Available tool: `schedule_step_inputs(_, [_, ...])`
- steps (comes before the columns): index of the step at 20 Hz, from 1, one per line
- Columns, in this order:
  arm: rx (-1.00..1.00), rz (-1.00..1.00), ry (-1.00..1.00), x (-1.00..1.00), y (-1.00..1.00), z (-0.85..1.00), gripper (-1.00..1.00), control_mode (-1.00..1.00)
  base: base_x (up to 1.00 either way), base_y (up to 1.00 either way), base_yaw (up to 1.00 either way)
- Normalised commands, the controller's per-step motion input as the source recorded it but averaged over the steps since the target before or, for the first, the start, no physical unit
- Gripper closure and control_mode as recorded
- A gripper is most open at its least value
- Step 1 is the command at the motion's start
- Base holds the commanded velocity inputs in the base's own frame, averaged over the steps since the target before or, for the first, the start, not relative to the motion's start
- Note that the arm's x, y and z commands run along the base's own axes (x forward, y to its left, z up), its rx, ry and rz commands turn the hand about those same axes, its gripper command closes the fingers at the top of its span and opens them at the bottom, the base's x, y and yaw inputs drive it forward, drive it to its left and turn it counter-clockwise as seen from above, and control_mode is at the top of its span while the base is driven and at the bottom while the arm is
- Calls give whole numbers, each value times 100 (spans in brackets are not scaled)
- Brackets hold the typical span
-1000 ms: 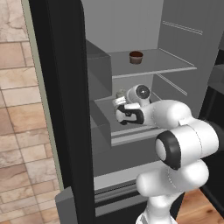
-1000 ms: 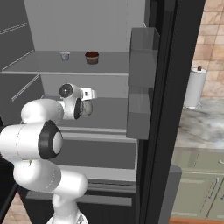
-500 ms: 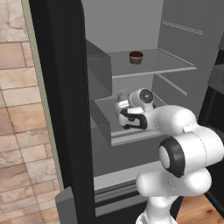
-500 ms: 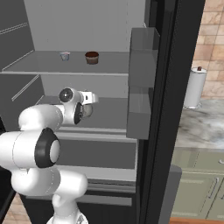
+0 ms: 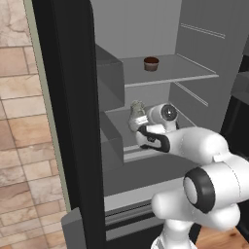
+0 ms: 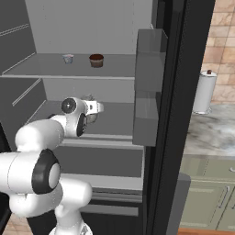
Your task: Move the cupcake and yogurt from the second highest shelf to the top shelf to make space. Then, place the pitcher from the counter on the cleared second highest shelf.
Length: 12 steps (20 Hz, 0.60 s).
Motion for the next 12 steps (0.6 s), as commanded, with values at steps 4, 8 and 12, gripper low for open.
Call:
schedule_step_inputs(4, [0,0,-1,-86,0,12,-100,-100,0,0,0])
schedule_step_inputs(8, [0,0,-5,-94,0,44,-100,-100,0,0,0])
schedule_step_inputs(12, [0,0,-8,-87,0,80,-100,-100,0,0,0])
